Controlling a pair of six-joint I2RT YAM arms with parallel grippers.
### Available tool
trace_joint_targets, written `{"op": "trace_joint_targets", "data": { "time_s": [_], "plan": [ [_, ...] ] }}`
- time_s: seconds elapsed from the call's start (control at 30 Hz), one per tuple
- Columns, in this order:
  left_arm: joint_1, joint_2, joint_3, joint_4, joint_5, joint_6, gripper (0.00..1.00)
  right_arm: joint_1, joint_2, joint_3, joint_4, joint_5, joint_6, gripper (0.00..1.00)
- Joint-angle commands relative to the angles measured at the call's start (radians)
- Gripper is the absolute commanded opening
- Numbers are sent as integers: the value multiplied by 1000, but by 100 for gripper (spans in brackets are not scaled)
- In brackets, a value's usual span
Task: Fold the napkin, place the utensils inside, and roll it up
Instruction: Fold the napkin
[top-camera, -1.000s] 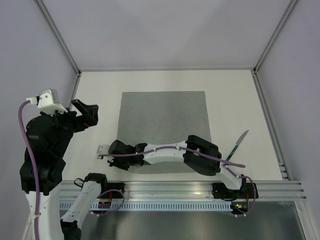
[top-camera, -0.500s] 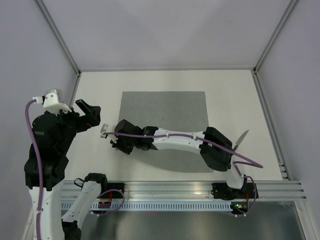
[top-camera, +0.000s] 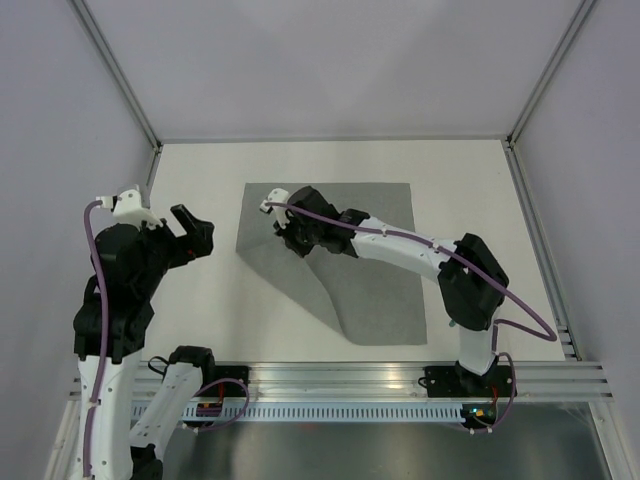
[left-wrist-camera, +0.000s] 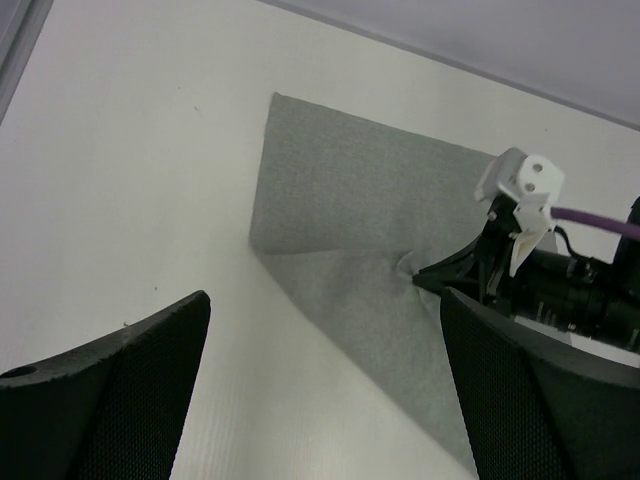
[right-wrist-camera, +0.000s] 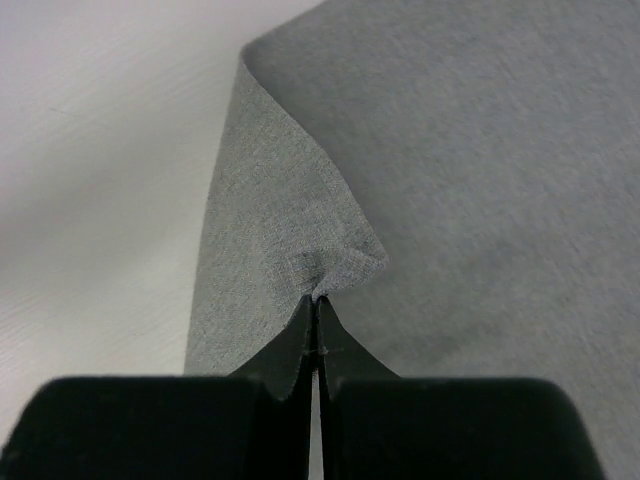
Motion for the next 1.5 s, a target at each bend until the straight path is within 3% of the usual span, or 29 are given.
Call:
{"op": "trace_joint_targets", "data": {
  "time_s": [0.0, 0.6, 1.47],
  "plan": [
    [4, -21, -56, 64, 34, 40, 100, -52, -69, -26, 3, 34, -28, 0],
    [4, -196, -280, 115, 96, 30, 100, -227, -71, -81, 74, 83, -117, 1],
    [4, -297, -343, 161, 77, 17, 100, -393, -42, -23, 88, 106, -137, 0]
  ]
}}
